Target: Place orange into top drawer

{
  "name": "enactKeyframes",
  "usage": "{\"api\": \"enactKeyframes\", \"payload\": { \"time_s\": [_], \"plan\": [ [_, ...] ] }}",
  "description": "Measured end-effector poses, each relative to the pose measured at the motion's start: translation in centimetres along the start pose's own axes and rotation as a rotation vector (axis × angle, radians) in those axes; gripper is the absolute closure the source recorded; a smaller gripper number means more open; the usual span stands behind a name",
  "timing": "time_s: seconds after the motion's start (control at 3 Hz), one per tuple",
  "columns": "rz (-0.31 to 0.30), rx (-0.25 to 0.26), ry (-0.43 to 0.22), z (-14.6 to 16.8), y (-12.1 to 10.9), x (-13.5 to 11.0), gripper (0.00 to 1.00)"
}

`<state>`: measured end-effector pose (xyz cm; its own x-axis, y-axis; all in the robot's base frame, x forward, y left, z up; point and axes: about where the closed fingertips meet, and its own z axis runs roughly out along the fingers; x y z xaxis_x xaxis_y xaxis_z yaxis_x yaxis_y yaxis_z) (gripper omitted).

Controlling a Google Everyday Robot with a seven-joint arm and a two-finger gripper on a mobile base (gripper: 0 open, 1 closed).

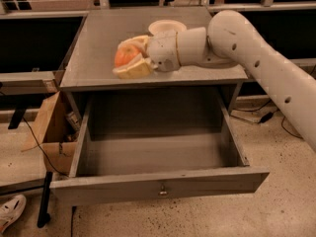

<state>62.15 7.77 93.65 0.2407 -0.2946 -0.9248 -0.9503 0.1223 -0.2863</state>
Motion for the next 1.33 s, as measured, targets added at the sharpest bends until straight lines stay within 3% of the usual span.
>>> {"api": "enactKeyframes", "payload": {
  "time_s": [0.33,0.67,1.0,1.33],
  "plan": [
    [-0.064,-0.138,0.007,2.0,5.9,1.3,1.00],
    [-0.086,-0.248,0.042,6.0,10.4,3.8,1.00],
    [-0.058,-0.327,0.064,11.2,13.9,7.5,1.00],
    [-0.020,-0.335,0.081,14.2,14.8,9.7,1.00]
  ]
}}
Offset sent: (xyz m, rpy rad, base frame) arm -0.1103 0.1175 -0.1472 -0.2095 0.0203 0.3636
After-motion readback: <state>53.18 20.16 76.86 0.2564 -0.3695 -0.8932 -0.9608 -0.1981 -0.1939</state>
